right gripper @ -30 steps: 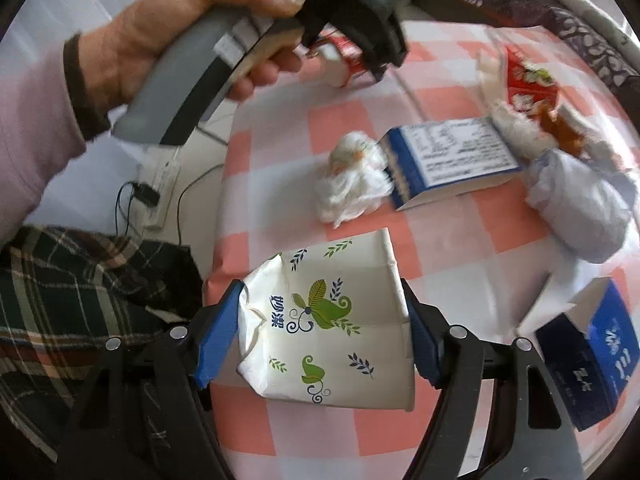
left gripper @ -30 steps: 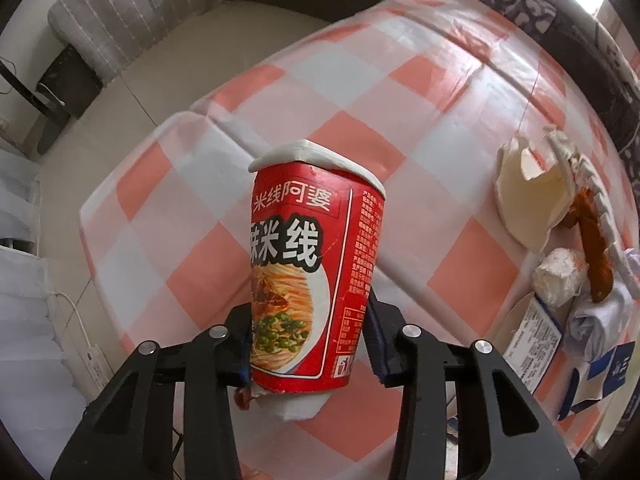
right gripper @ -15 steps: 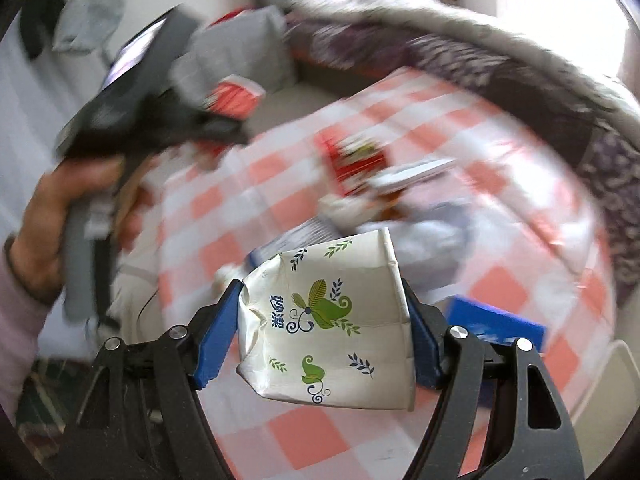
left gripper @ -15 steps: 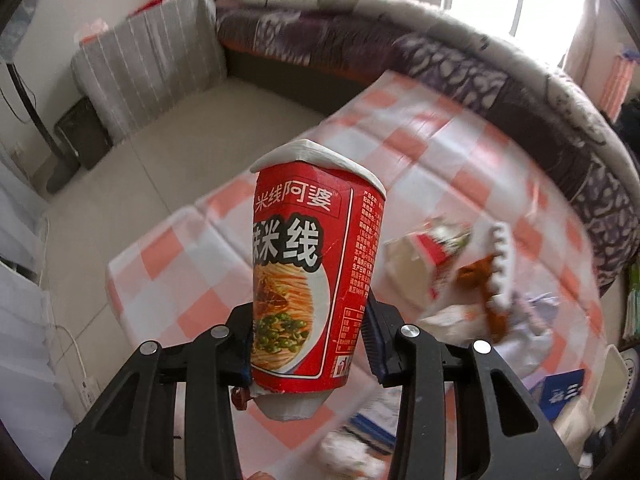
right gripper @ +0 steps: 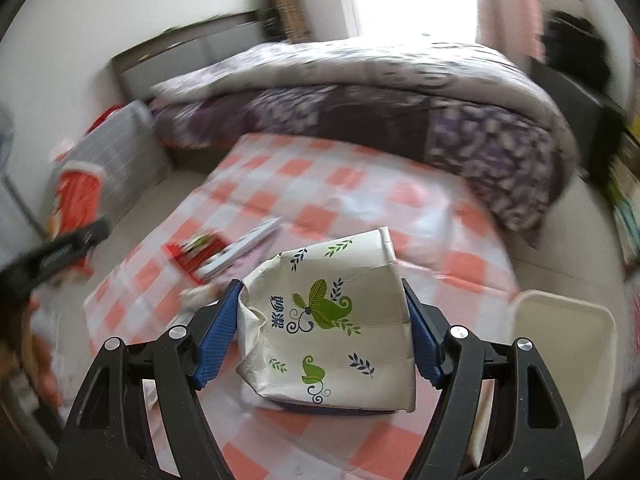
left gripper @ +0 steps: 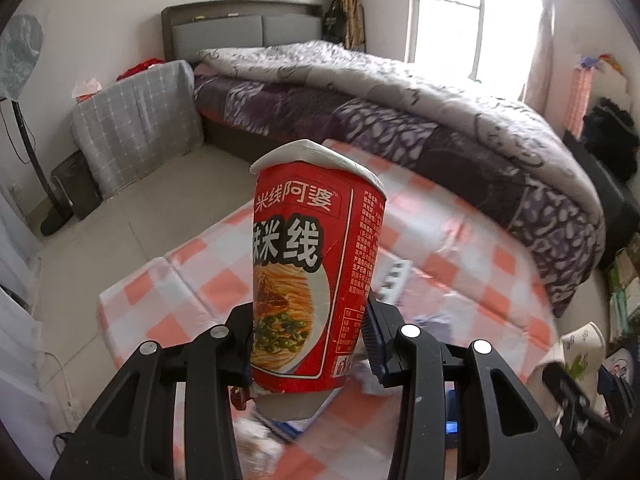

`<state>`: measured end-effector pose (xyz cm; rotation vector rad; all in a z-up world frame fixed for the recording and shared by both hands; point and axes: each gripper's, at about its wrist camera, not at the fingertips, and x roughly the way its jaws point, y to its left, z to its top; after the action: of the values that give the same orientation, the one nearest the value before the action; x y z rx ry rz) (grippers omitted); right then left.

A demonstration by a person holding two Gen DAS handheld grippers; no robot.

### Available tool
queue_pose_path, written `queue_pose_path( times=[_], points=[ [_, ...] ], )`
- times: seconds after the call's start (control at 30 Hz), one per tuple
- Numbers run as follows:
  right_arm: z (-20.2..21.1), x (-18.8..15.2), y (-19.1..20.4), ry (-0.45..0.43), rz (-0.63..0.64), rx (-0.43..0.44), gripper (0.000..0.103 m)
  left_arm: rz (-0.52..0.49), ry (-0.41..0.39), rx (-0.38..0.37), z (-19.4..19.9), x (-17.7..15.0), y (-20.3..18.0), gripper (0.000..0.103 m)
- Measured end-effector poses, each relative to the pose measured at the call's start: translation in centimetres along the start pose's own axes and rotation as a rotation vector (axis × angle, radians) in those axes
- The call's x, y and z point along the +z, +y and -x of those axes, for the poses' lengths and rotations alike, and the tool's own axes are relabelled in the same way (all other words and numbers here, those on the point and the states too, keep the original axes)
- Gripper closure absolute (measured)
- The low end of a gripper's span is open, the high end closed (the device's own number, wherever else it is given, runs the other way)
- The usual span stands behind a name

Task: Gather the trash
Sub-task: 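Carry both cups to the white bin and release them inside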

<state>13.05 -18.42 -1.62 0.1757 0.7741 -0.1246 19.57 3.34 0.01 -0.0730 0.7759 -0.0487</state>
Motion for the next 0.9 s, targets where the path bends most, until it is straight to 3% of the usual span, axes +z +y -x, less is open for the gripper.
queue_pose_path(
  times=[0.23,0.5,0.9],
  points=[
    [1.4,0.9,-6.7,-0.041,-0.207,-0.138,0.031,-0.077,-0.041,-0.041,1.2,-1.7,-5.6,0.062],
    [3.1,0.4,-13.3,-0.054,-0.349,-0.283,0.031,-0.159,-0.057,-0.125,2.6,-3.3,-10.8,0.061],
    [4.8,-0.9,-21.5,-0.003,-0.563,-0.423,0.027,-0.284,0.026,-0.294,3.2,-7.4,-19.0,0.061]
  ],
)
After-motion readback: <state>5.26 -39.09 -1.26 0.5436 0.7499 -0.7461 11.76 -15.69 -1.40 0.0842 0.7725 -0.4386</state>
